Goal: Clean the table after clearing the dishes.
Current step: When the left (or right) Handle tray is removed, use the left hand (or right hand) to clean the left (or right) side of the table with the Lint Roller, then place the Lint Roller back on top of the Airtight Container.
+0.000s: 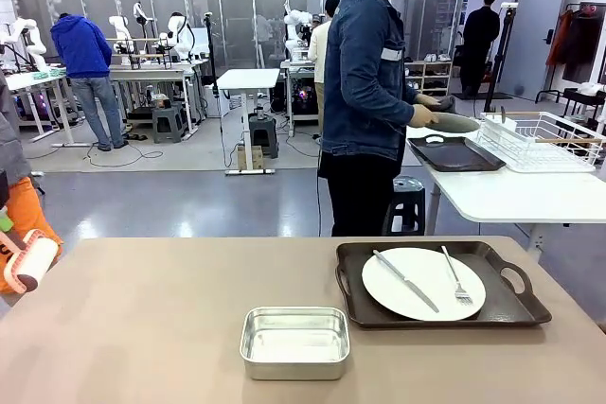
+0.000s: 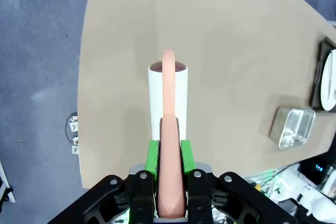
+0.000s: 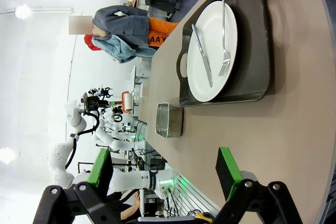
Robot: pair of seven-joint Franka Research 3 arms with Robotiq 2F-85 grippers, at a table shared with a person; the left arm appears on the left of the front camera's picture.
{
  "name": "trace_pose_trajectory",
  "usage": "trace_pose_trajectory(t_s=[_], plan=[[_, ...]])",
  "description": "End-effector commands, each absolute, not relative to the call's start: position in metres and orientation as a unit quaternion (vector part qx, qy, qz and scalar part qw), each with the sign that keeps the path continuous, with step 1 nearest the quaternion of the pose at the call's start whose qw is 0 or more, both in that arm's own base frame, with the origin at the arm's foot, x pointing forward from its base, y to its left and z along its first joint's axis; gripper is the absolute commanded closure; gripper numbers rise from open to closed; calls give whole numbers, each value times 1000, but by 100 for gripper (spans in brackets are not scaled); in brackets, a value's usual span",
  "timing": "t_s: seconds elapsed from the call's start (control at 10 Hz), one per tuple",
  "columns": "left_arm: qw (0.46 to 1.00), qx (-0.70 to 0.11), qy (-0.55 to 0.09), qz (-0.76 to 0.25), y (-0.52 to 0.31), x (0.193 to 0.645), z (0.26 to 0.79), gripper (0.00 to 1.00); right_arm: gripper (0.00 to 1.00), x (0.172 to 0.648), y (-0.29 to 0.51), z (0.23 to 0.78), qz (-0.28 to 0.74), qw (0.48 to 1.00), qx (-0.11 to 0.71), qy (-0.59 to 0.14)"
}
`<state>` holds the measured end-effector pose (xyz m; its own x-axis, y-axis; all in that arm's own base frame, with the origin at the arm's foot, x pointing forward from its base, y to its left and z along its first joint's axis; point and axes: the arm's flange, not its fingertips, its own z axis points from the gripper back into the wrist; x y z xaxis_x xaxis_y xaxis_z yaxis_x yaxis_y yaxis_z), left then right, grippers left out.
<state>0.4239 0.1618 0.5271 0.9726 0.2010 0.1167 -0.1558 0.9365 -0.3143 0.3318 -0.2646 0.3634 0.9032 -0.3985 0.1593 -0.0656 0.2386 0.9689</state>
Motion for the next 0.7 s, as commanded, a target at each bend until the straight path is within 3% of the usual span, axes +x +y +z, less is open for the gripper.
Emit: trace_pose_trajectory(t_s=[0.0,0.6], plan=[[982,-151,-79,83,163,424,530,79,0,331,-264,367,-110,763,608,-192],[982,-151,-79,83,163,424,530,79,0,331,-264,367,-110,763,608,-192]])
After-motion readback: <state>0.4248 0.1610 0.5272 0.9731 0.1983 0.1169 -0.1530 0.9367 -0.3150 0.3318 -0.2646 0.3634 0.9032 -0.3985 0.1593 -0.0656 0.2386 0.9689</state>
